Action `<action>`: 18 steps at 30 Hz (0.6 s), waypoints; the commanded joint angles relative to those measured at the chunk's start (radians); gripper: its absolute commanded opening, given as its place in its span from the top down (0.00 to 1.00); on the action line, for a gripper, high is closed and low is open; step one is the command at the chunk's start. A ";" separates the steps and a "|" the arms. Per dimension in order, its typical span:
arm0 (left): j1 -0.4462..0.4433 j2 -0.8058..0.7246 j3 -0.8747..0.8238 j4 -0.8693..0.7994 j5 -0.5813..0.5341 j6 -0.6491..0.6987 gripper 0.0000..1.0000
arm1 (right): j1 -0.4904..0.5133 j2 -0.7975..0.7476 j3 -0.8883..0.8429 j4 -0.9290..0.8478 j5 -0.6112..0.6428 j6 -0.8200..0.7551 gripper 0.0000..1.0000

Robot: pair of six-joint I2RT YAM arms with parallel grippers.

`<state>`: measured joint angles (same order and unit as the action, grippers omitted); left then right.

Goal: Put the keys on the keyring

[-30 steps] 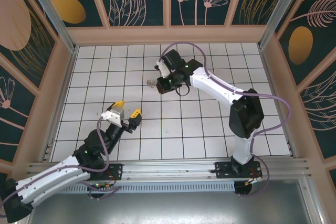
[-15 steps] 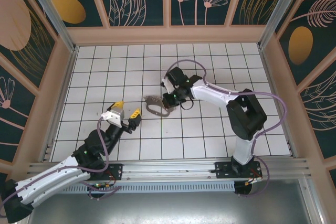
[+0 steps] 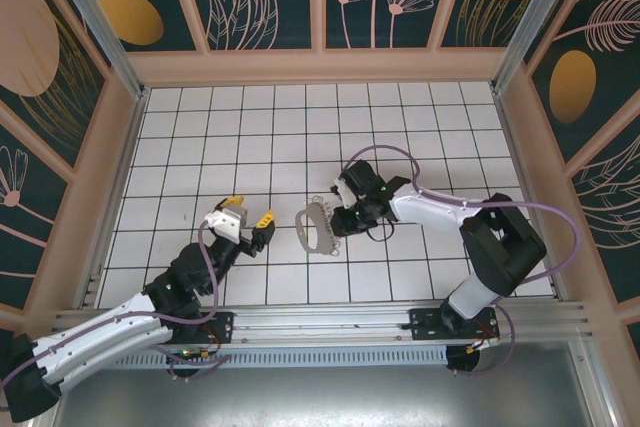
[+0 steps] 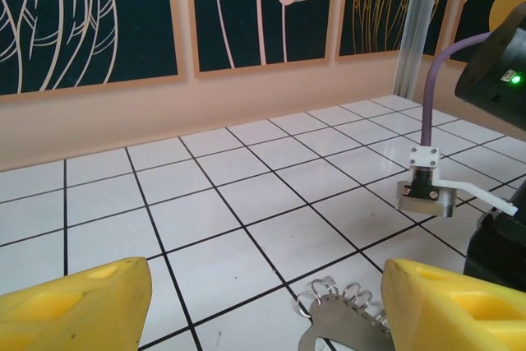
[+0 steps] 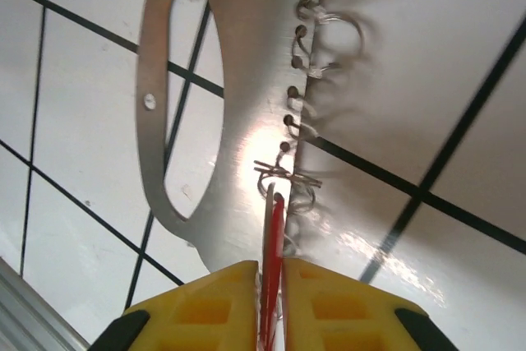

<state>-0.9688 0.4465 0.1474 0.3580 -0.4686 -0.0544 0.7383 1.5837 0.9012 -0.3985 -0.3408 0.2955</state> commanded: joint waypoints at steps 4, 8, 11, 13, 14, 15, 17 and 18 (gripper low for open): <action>0.001 0.004 0.027 0.023 0.026 -0.014 0.26 | -0.005 -0.027 -0.041 -0.051 0.124 0.009 0.75; 0.001 0.001 0.031 0.018 0.033 -0.007 0.26 | -0.005 -0.032 -0.022 -0.091 0.199 0.005 0.74; 0.001 0.000 0.033 0.018 0.039 -0.002 0.26 | -0.005 -0.043 -0.006 -0.111 0.240 0.004 0.73; 0.001 0.000 0.035 0.015 0.043 0.000 0.25 | -0.004 -0.056 0.001 -0.112 0.249 0.004 0.71; 0.001 -0.001 0.035 0.014 0.044 0.000 0.25 | -0.004 -0.064 0.005 -0.107 0.241 0.005 0.67; 0.001 0.001 0.035 0.013 0.045 0.001 0.25 | -0.001 -0.070 0.007 -0.100 0.229 0.004 0.64; 0.001 0.004 0.033 0.015 0.048 -0.002 0.25 | 0.013 -0.077 0.014 -0.065 0.174 0.001 0.58; 0.001 0.004 0.033 0.015 0.048 -0.003 0.25 | 0.020 -0.078 0.016 -0.047 0.153 0.003 0.55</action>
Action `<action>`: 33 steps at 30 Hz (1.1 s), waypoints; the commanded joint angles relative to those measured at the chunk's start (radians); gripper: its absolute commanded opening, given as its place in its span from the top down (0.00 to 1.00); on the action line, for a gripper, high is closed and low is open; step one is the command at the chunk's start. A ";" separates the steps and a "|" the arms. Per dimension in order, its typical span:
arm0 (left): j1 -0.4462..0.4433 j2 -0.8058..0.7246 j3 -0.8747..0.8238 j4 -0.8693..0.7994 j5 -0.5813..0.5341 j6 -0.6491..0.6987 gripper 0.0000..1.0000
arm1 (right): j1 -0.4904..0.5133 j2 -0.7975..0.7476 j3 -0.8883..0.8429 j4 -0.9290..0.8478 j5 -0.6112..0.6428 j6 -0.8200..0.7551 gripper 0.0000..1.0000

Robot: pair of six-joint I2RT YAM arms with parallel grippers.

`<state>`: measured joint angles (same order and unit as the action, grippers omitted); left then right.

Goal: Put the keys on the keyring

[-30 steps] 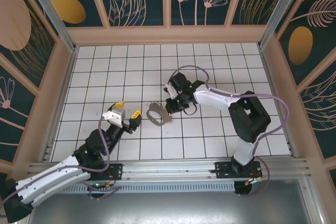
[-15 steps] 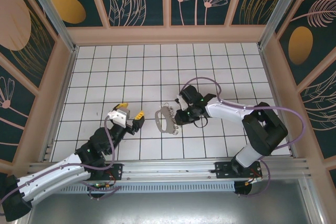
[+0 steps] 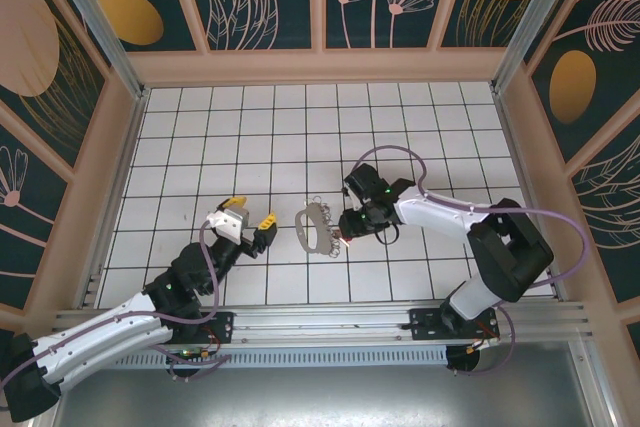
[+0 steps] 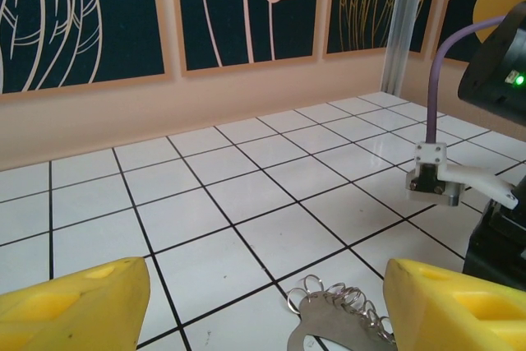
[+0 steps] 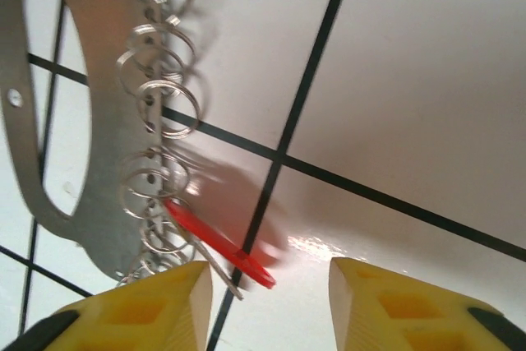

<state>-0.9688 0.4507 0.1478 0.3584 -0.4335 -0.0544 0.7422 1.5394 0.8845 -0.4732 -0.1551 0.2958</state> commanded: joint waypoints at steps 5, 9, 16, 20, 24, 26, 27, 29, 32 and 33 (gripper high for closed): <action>0.002 0.007 0.039 0.010 0.018 -0.007 0.25 | 0.031 0.023 0.032 0.079 -0.081 -0.012 0.53; 0.001 0.006 0.047 0.001 0.020 -0.007 0.24 | 0.043 0.062 0.031 0.080 -0.097 -0.023 0.58; 0.001 0.008 0.041 0.013 0.017 -0.007 0.24 | 0.039 0.059 0.001 0.062 -0.052 -0.018 0.65; 0.001 0.003 0.039 0.008 0.017 -0.006 0.24 | 0.027 0.067 -0.023 0.080 -0.050 -0.014 0.70; 0.002 -0.016 0.034 -0.005 0.014 -0.009 0.23 | 0.023 0.080 -0.038 0.091 -0.051 -0.014 0.75; 0.001 -0.028 0.029 -0.012 0.012 -0.011 0.24 | 0.016 0.087 -0.047 0.091 -0.045 -0.013 0.75; 0.002 -0.034 0.029 -0.016 0.010 -0.012 0.23 | 0.013 0.088 -0.052 0.091 -0.041 -0.012 0.75; 0.002 -0.042 0.024 -0.021 0.007 -0.013 0.23 | 0.008 0.087 -0.063 0.093 -0.035 -0.010 0.80; 0.002 -0.052 0.023 -0.027 0.003 -0.013 0.23 | 0.006 0.075 -0.077 0.097 -0.034 -0.008 0.92; 0.001 -0.052 0.023 -0.028 0.003 -0.013 0.23 | 0.005 0.073 -0.079 0.097 -0.032 -0.006 0.93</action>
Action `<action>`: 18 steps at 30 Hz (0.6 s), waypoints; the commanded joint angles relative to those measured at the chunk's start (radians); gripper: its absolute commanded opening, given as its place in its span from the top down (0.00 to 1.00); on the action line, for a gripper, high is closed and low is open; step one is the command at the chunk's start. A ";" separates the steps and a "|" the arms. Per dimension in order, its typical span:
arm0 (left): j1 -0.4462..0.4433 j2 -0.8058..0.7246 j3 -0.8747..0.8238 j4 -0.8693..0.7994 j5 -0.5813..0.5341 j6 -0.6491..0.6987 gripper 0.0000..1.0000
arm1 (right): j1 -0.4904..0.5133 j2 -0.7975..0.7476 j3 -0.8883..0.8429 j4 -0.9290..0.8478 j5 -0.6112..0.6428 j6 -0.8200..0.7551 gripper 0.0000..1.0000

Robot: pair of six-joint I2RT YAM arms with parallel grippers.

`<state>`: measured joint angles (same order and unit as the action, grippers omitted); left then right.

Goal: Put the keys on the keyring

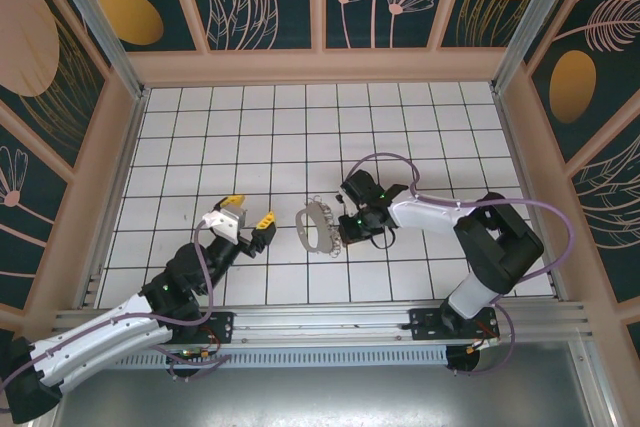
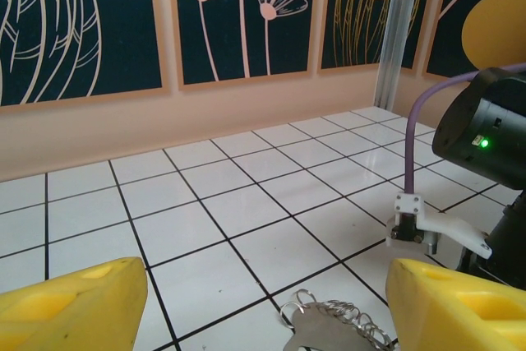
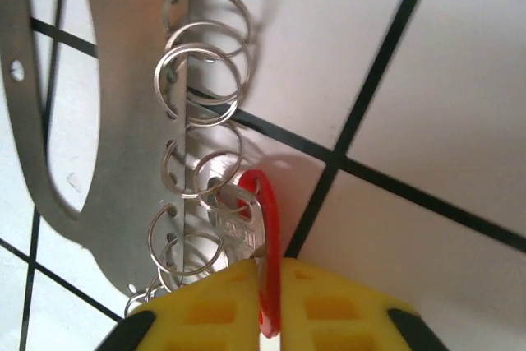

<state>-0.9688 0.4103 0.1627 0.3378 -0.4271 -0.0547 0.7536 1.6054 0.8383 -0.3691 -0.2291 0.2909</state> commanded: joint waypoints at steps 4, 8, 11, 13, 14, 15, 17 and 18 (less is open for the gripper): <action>0.002 -0.010 0.007 -0.007 -0.001 -0.011 0.23 | -0.010 -0.011 -0.040 -0.021 0.058 0.001 0.93; 0.001 -0.002 0.009 -0.008 0.005 -0.010 0.23 | -0.019 -0.021 -0.038 -0.054 0.096 0.002 0.95; 0.001 0.010 0.015 -0.012 0.008 -0.008 0.23 | -0.019 -0.020 -0.021 -0.102 0.146 0.002 0.97; 0.002 0.016 0.016 -0.011 0.013 -0.011 0.23 | -0.017 -0.022 -0.007 -0.135 0.177 0.001 0.97; 0.002 0.021 0.018 -0.009 0.015 -0.010 0.23 | -0.016 -0.024 -0.001 -0.149 0.197 0.002 0.97; 0.001 0.022 0.018 -0.007 0.019 -0.011 0.23 | -0.016 -0.024 0.002 -0.160 0.212 0.000 0.96; 0.002 0.030 0.017 -0.002 0.022 -0.010 0.23 | -0.017 -0.022 0.007 -0.175 0.228 0.001 0.95; 0.001 0.033 0.020 0.001 0.023 -0.009 0.23 | -0.016 -0.022 0.007 -0.174 0.226 0.000 0.93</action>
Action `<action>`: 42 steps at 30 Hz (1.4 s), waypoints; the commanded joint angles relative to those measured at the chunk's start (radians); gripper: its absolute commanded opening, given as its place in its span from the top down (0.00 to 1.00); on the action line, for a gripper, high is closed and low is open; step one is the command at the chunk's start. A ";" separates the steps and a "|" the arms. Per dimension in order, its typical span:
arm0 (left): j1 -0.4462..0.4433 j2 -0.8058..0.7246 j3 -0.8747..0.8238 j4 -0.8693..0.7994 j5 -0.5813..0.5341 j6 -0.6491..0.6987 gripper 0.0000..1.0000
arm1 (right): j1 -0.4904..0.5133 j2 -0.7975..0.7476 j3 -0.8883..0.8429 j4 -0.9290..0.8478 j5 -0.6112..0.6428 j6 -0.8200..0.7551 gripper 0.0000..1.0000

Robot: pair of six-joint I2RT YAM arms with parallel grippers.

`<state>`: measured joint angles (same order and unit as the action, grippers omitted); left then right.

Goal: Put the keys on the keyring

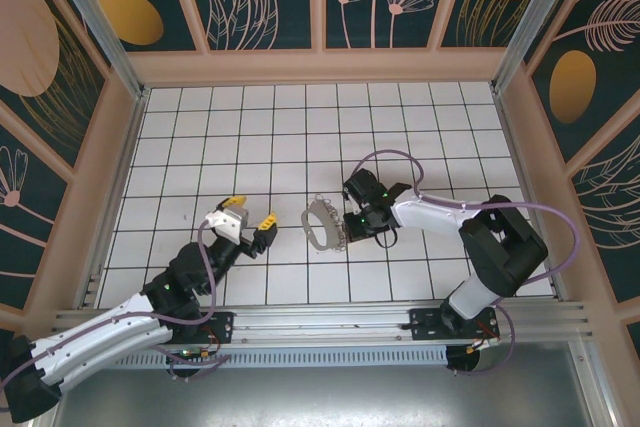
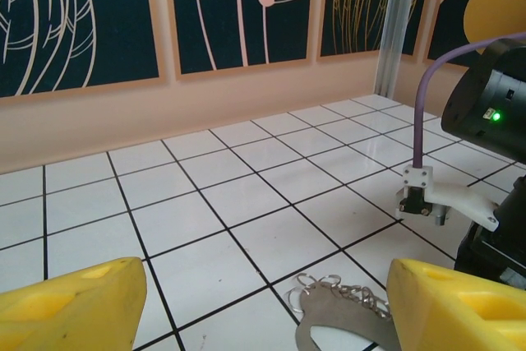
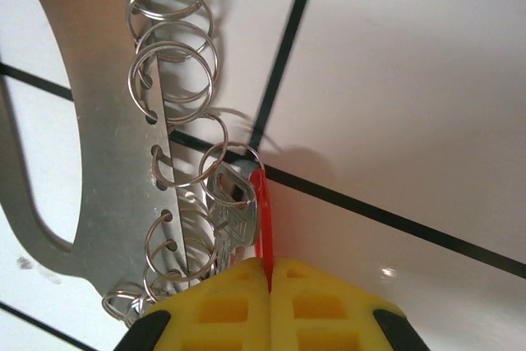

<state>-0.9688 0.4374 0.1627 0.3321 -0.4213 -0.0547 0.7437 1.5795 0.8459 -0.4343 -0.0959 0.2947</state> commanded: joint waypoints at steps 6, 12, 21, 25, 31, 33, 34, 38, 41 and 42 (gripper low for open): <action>0.002 0.021 0.040 -0.014 0.033 -0.009 0.22 | -0.006 -0.012 0.009 -0.116 0.136 0.019 0.69; 0.002 0.048 0.070 -0.047 0.051 -0.037 0.10 | -0.006 -0.135 0.017 -0.104 0.242 0.039 0.44; 0.004 0.171 0.130 -0.148 -0.102 -0.155 0.01 | -0.012 -0.476 -0.142 0.197 0.475 0.039 0.01; 0.083 0.246 0.174 -0.173 -0.131 -0.193 0.01 | -0.103 -0.610 -0.237 0.354 0.543 -0.014 0.01; 0.277 0.325 0.210 -0.136 -0.187 -0.299 0.01 | -0.399 -0.762 -0.408 0.573 0.454 -0.022 0.01; 0.304 0.357 0.207 -0.080 -0.222 -0.292 0.01 | -0.458 -0.842 -0.501 0.690 0.426 -0.071 0.01; 0.308 0.372 0.209 -0.052 -0.247 -0.282 0.01 | -0.483 -0.881 -0.554 0.762 0.396 -0.121 0.01; 0.330 0.414 0.236 0.000 -0.314 -0.236 0.01 | -0.565 -0.952 -0.748 1.053 0.281 -0.271 0.01; 0.409 0.448 0.230 0.042 -0.327 -0.177 0.01 | -0.639 -0.906 -0.879 1.304 0.196 -0.316 0.01; 0.448 0.458 0.222 0.055 -0.324 -0.158 0.01 | -0.669 -0.869 -0.913 1.397 0.169 -0.319 0.01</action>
<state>-0.5926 0.8761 0.3702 0.3012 -0.6876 -0.2749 0.1307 0.6682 0.0212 0.5743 0.1761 0.0635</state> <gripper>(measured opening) 0.988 0.989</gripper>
